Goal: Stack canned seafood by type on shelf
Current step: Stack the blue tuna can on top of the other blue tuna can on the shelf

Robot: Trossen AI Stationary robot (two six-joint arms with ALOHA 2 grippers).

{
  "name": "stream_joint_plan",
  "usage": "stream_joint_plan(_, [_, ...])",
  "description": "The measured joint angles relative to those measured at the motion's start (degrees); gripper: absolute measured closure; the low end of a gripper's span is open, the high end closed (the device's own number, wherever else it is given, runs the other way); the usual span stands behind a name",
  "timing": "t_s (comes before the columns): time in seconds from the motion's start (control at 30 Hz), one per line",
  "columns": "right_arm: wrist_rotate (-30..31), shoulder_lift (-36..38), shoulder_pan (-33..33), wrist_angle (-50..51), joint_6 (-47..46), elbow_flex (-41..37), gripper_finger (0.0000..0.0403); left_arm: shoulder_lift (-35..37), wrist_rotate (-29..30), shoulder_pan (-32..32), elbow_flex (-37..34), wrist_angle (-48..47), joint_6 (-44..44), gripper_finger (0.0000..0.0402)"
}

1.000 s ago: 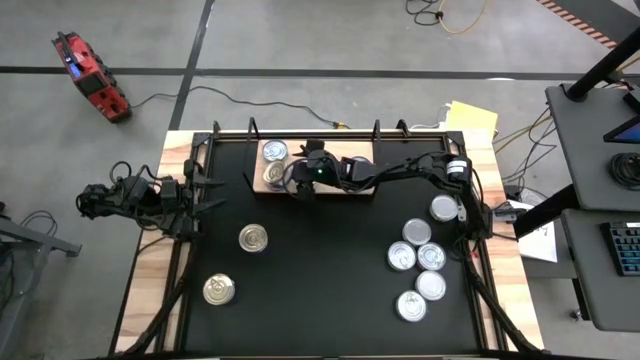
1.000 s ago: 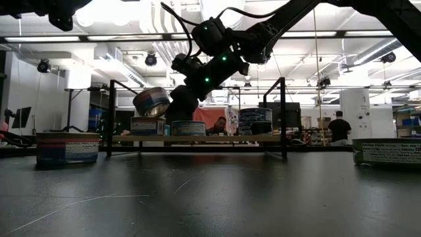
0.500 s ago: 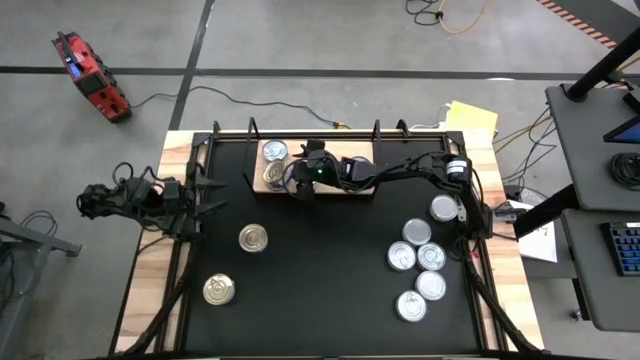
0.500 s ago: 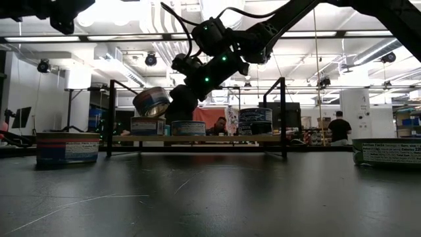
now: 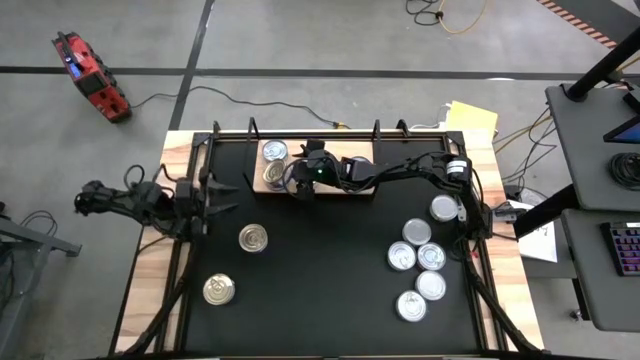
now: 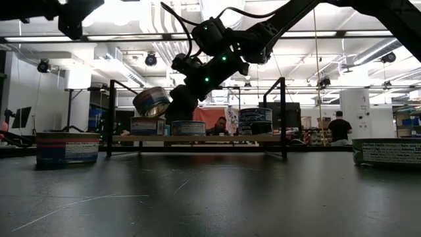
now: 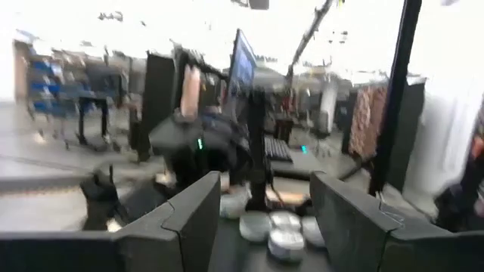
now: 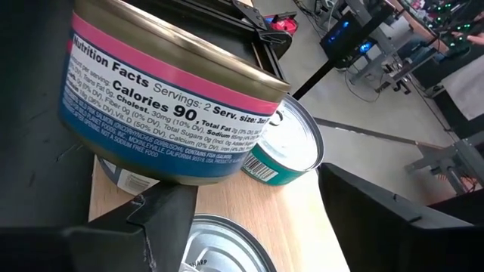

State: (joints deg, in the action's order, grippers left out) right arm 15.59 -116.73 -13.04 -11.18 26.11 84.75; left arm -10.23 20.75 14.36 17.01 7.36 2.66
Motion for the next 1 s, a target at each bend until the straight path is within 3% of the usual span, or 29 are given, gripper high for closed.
stream_joint_plan(0.17, [0.0, 0.0, 0.0, 0.0, 0.0, 0.0, 0.0129, -1.9, 0.8, 0.0, 0.1, 4.1, 0.2, 0.0212])
stream_joint_plan(0.53, [0.0, 0.0, 0.0, 0.2, 0.0, 0.0, 0.0136, -3.5, 5.3, -0.1, 0.1, 4.1, -1.8, 0.0212])
stream_joint_plan(0.7, [0.0, 0.0, 0.0, 0.2, 0.0, 0.0, 0.0144, -7.0, 5.9, -0.1, 0.1, 1.2, 1.8, 0.0216])
stream_joint_plan(0.83, [0.0, 0.0, 0.0, 0.2, 0.0, 0.0, 0.0144, -13.6, 6.2, -0.1, 0.1, -0.9, 5.1, 0.0259])
stream_joint_plan(1.0, [0.0, 0.0, 0.0, 0.2, 0.0, 0.0, 0.0133, -22.6, 11.0, -0.3, 1.1, 0.1, 5.3, 0.0369])
